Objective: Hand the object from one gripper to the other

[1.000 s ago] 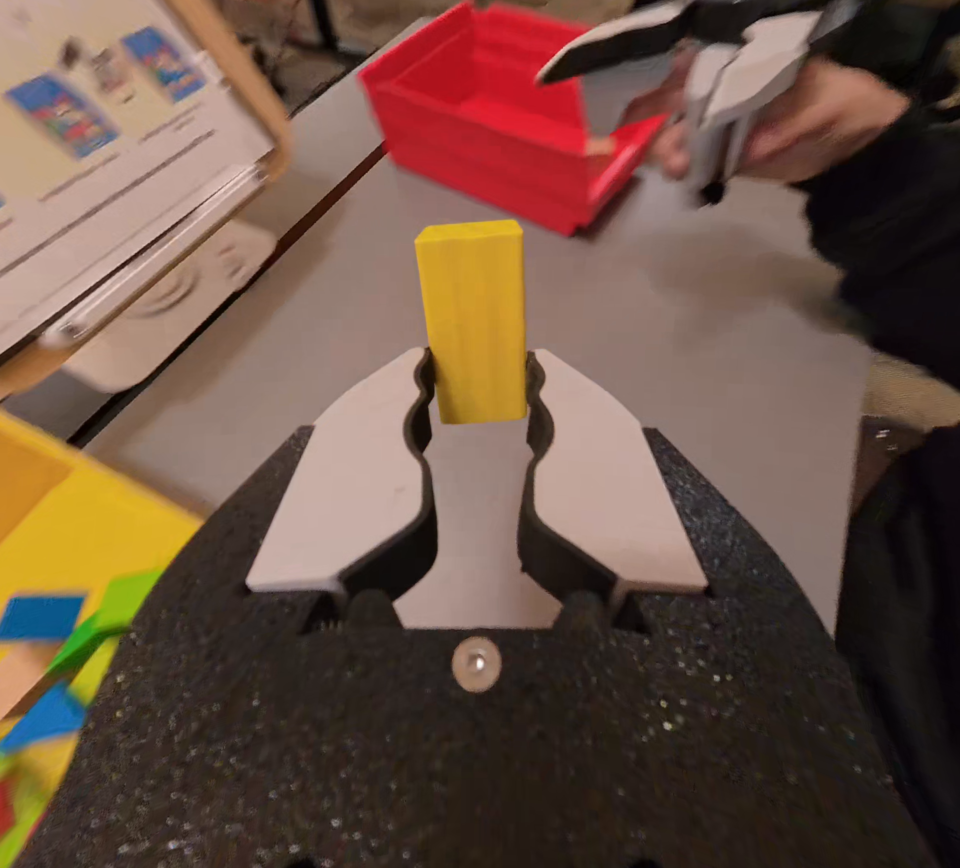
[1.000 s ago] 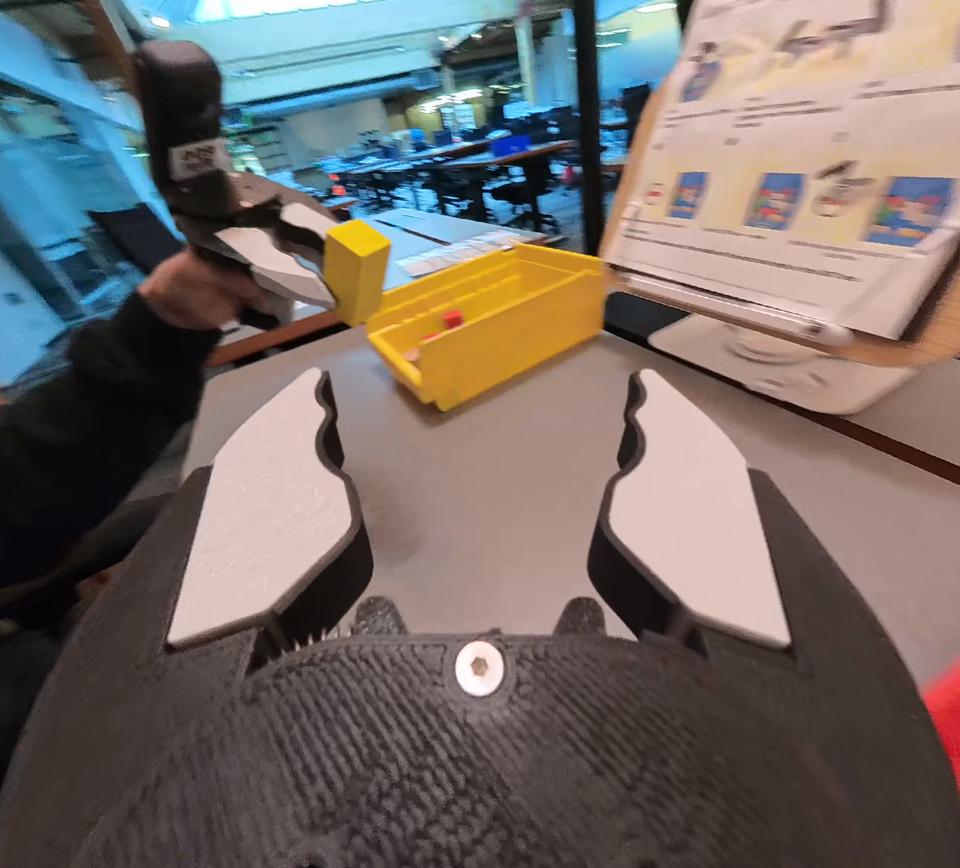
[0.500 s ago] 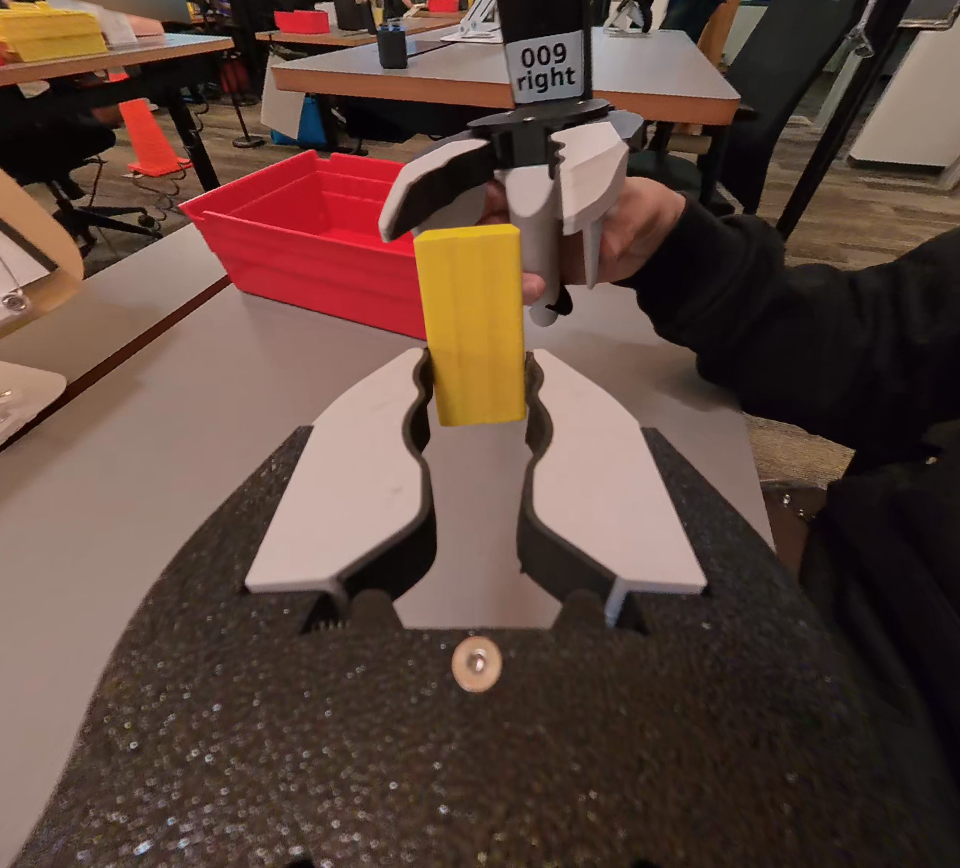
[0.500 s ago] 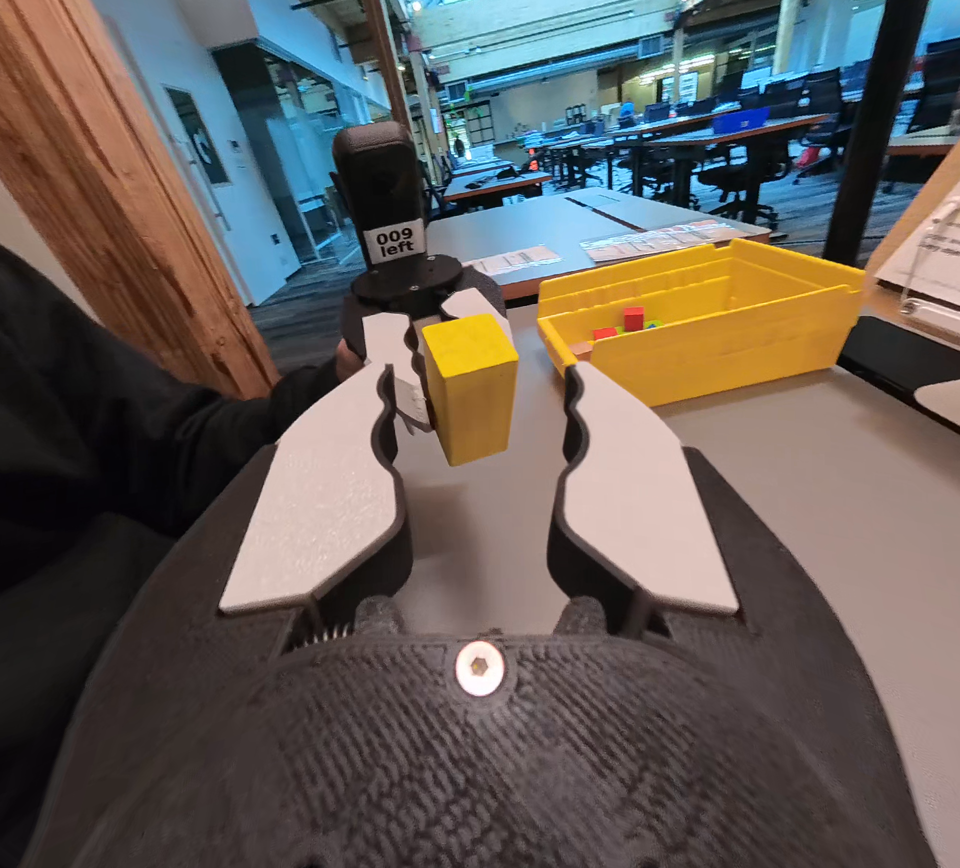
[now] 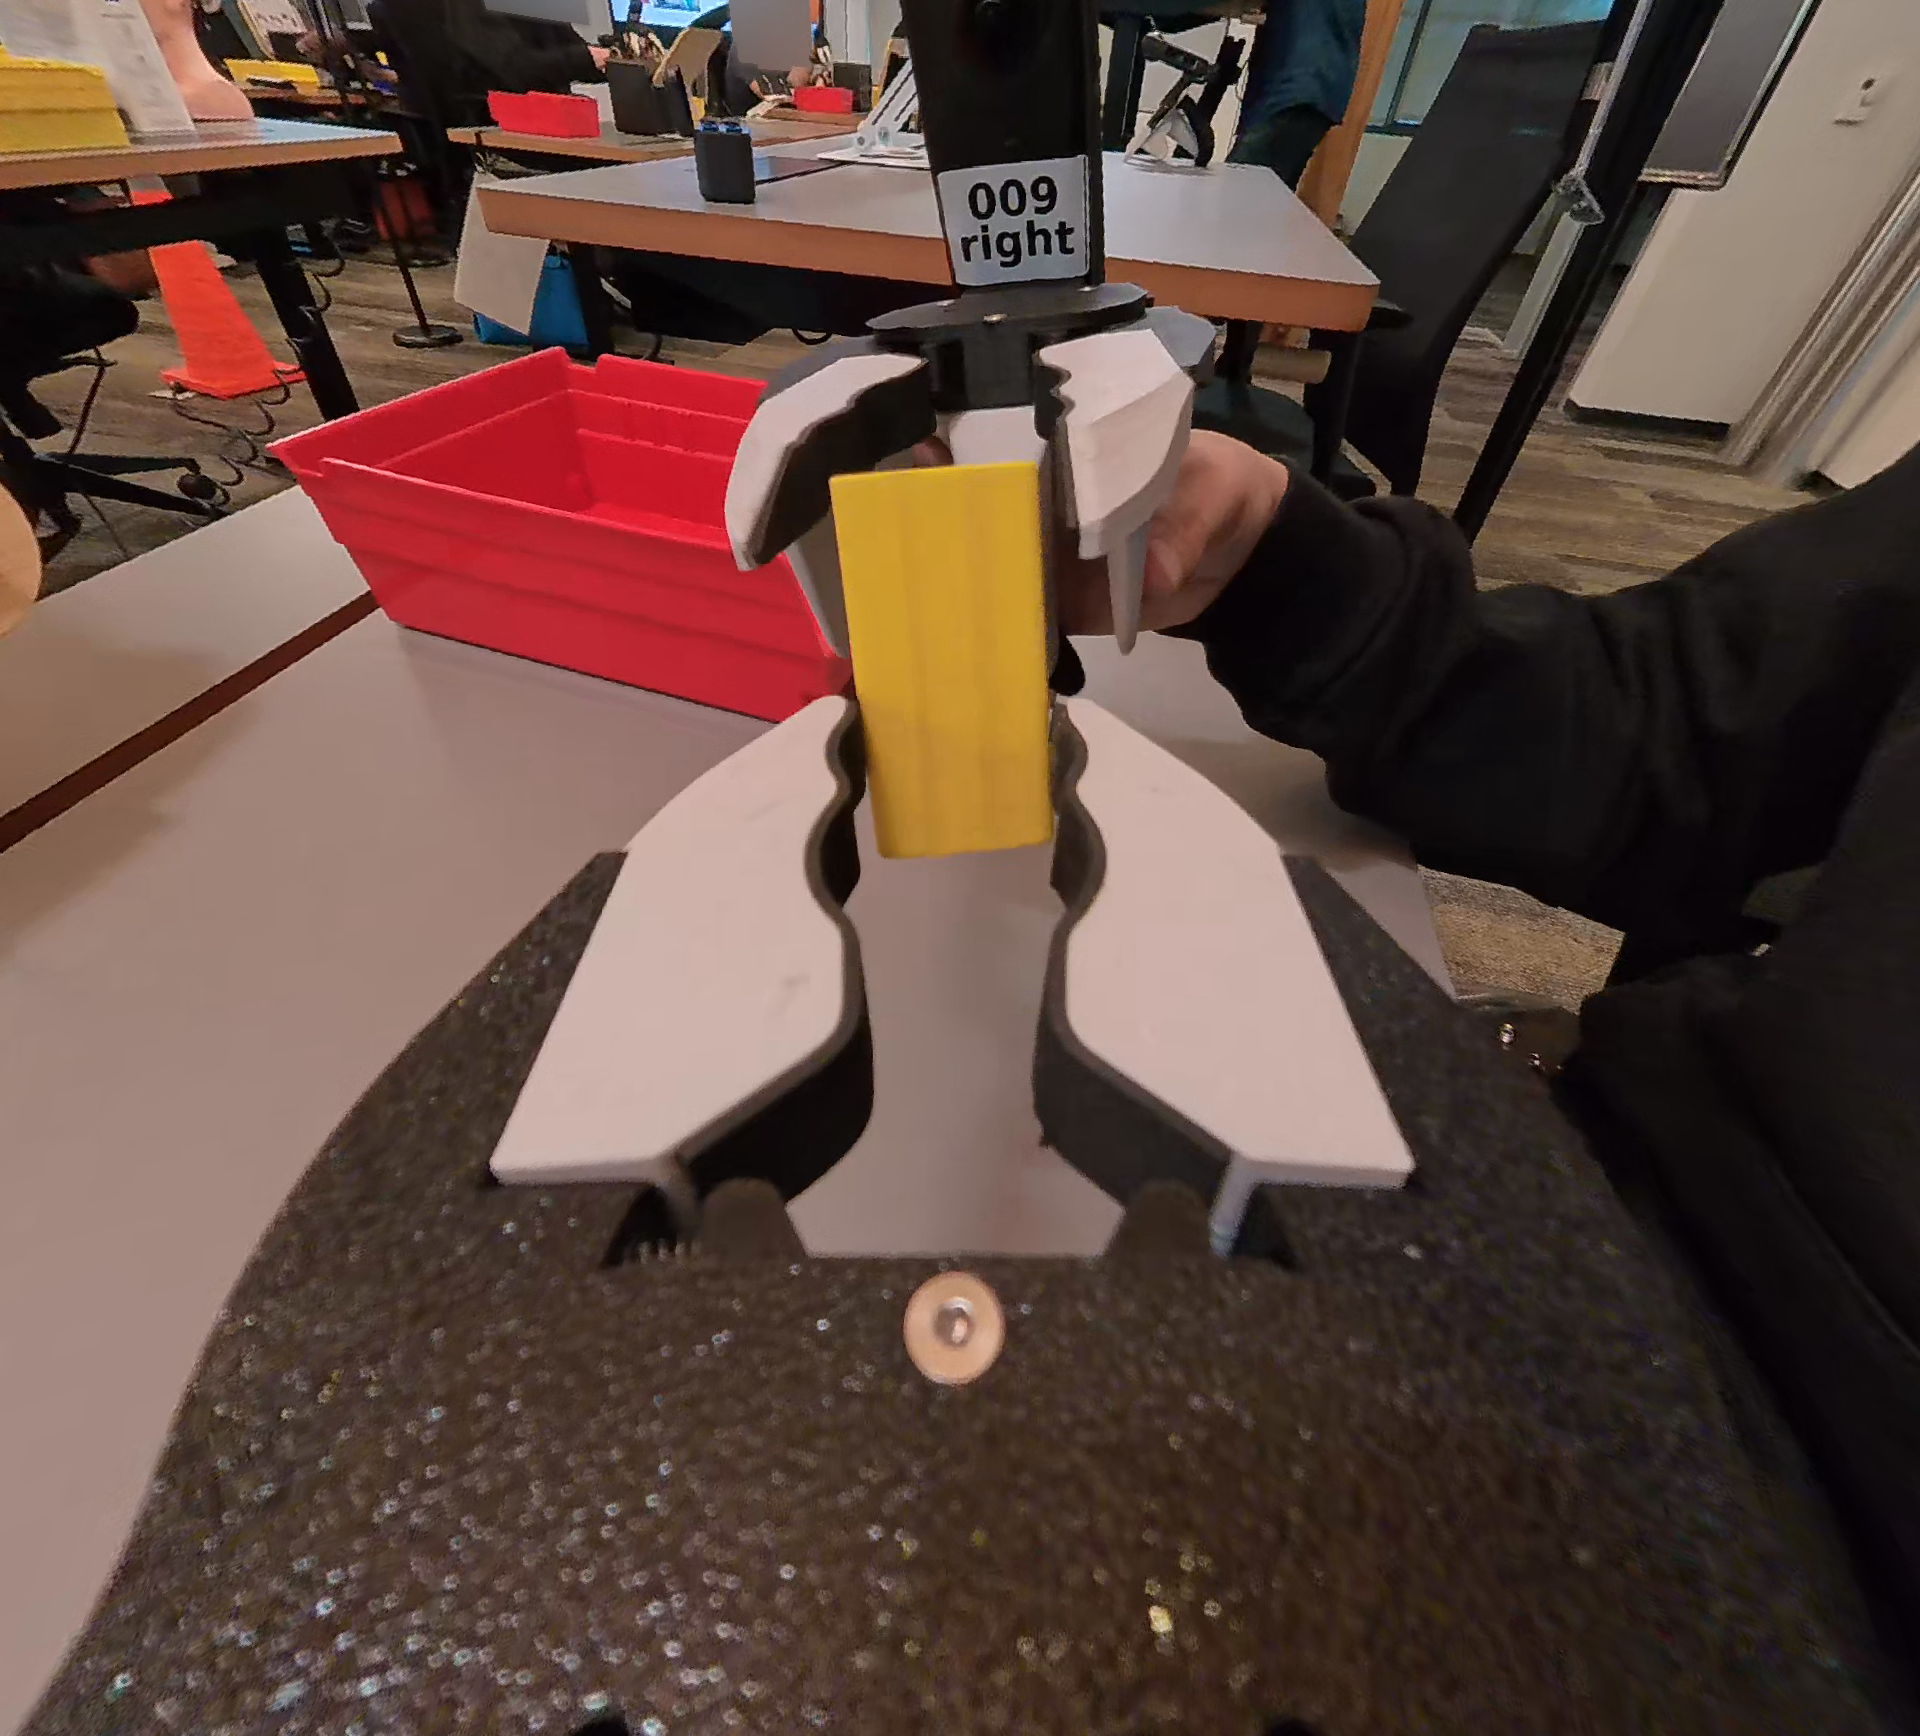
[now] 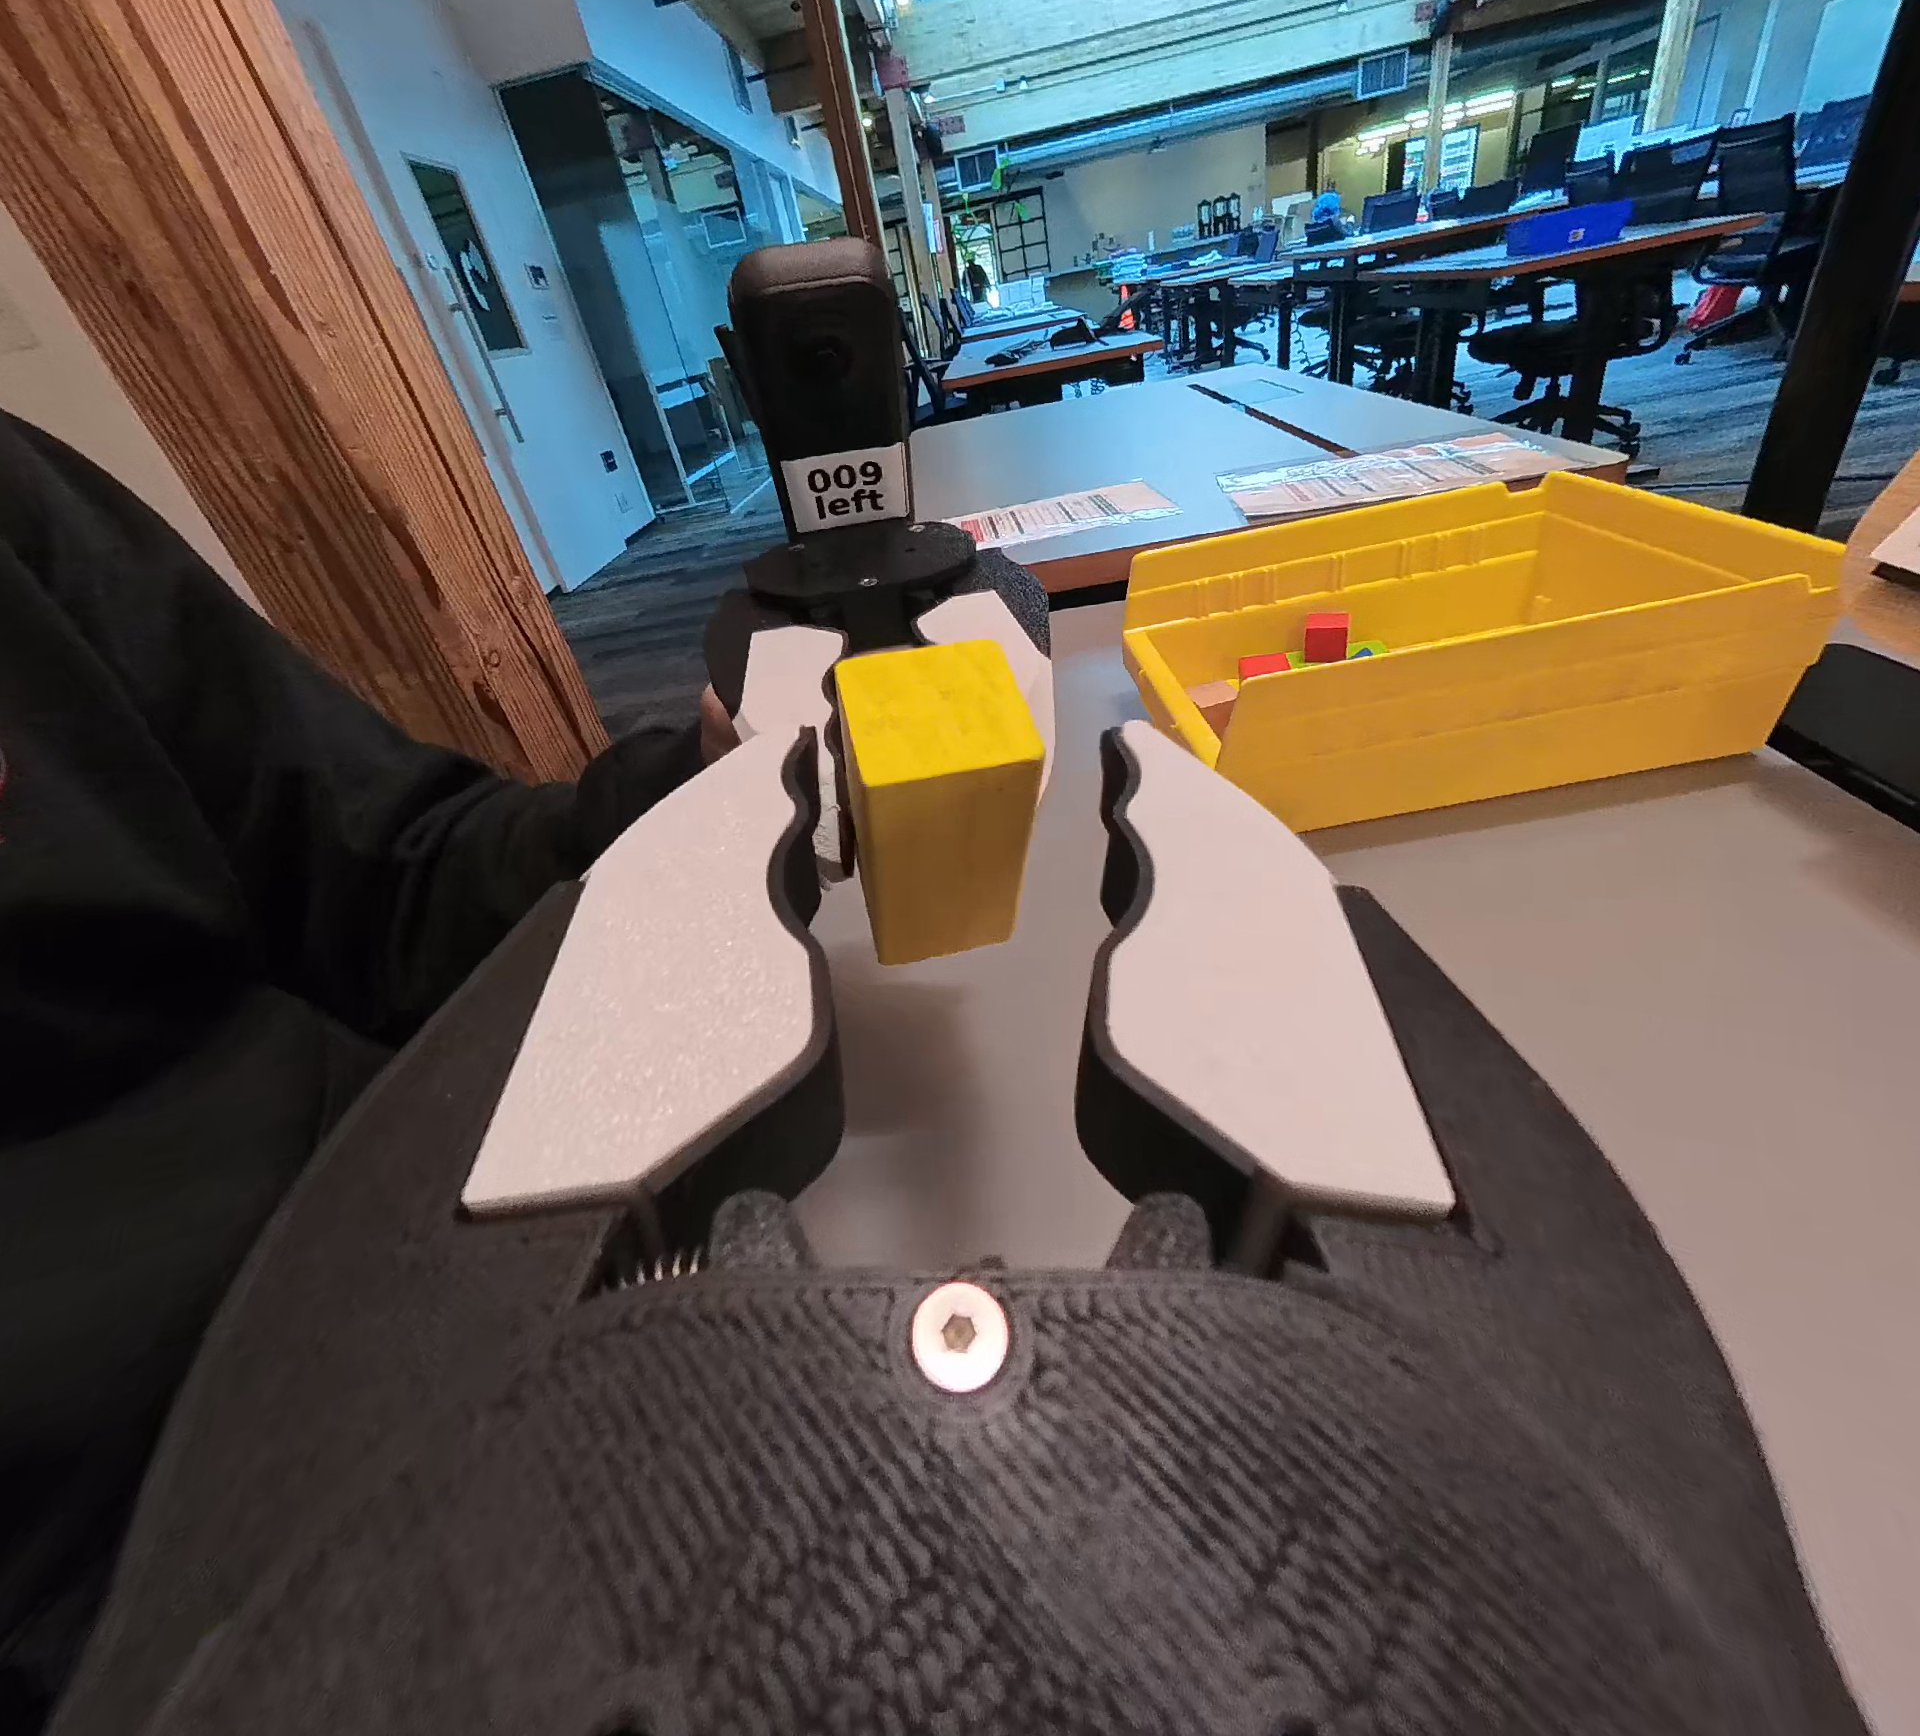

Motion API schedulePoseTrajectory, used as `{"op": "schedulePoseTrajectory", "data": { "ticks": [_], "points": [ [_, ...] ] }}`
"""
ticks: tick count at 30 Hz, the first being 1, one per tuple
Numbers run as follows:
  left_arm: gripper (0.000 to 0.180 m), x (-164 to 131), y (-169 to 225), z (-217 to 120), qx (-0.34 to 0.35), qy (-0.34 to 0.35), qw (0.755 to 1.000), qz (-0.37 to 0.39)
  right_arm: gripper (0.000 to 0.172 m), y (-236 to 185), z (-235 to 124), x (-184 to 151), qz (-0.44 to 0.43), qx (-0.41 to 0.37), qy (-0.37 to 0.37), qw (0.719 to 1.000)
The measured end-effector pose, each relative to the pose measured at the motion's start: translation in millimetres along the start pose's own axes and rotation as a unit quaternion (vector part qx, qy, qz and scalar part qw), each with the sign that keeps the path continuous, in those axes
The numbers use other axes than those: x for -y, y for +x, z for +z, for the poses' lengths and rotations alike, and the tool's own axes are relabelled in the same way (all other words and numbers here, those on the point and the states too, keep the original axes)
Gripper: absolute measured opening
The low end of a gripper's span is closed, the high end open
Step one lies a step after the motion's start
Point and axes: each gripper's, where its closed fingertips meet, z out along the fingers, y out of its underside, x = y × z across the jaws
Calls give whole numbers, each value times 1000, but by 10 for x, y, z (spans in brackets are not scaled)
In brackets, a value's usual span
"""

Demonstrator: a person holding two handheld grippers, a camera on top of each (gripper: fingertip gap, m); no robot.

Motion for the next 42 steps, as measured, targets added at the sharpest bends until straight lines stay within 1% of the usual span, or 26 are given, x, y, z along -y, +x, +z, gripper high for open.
{"op": "schedulePoseTrajectory", "data": {
  "ticks": [3, 6, 8, 10, 12, 13, 14, 15, 16, 17, 19, 20, 22, 23, 24, 26, 28, 30, 31, 34, 36, 39, 40, 41, 42],
  "points": [
    [33, 10, -1, 9, 0, 6, 1000, -1, 48, -17, 20, -37, -2, 8, -8, 1000],
    [33, 27, 9, 14, -5, 13, 1000, -6, 37, -40, 46, -59, -12, 13, -15, 1000],
    [33, 28, 3, 17, -7, 15, 1000, -16, 36, -46, 58, -42, -24, 8, -14, 1000],
    [34, 34, -72, 6, 18, 20, 999, -24, 36, 5, 39, -32, -33, -16, -21, 999],
    [52, 55, -161, -27, 47, 30, 998, -30, 36, 146, -106, 36, -48, -68, -20, 996],
    [54, 56, -193, -46, 55, 32, 997, -34, 36, 261, -253, 99, -49, -108, -13, 993],
    [53, 51, -199, -60, 54, 33, 997, -38, 36, 428, -464, 159, -42, -169, -7, 985],
    [53, 44, -183, -64, 43, 35, 997, -45, 36, 620, -736, 193, -30, -242, -4, 970],
    [54, 42, -168, -65, 33, 39, 997, -56, 36, 808, -1053, 188, -18, -317, -8, 948],
    [54, 44, -164, -64, 26, 45, 996, -67, 36, 973, -1395, 127, -6, -389, -25, 921],
    [54, 41, -164, -54, 21, 51, 995, -78, 36, 1188, -2080, -68, 25, -512, -70, 856],
    [54, 30, -169, -46, 22, 49, 995, -79, 36, 1232, -2375, -142, 37, -555, -84, 827],
    [53, -5, -178, -23, 26, 39, 996, -76, 36, 1256, -2844, -217, 43, -616, -91, 781],
    [53, -26, -182, -8, 28, 33, 996, -73, 36, 1257, -3017, -250, 48, -636, -91, 765],
    [52, -52, -190, 9, 30, 26, 997, -73, 36, 1258, -3141, -288, 52, -647, -92, 755],
    [52, -106, -195, 48, 28, 15, 997, -76, 36, 1280, -3283, -375, 59, -659, -101, 743],
    [52, -147, -191, 86, 24, 9, 996, -82, 36, 1319, -3324, -503, 66, -662, -132, 735],
    [52, -183, -189, 115, 21, 3, 996, -87, 36, 1338, -3419, -628, 69, -683, -177, 706],
    [52, -197, -182, 124, 19, 0, 996, -88, 36, 1343, -3456, -661, 71, -691, -188, 694],
    [52, -223, -185, 127, 20, -8, 996, -85, 36, 1379, -3493, -717, 75, -698, -189, 687],
    [52, -219, -189, 124, 20, -5, 996, -87, 35, 1384, -3575, -766, 72, -713, -209, 665],
    [52, -214, -199, 113, 19, 1, 995, -93, 35, 1400, -3593, -801, 69, -717, -217, 659],
    [52, -213, -209, 105, 21, 2, 995, -96, 35, 1409, -3579, -802, 73, -716, -212, 662],
    [52, -210, -218, 94, 23, 3, 995, -98, 40, 1420, -3551, -790, 73, -711, -203, 669],
    [53, -200, -228, 79, 26, 5, 995, -99, 50, 1426, -3541, -759, 69, -713, -193, 671]
  ]
}}
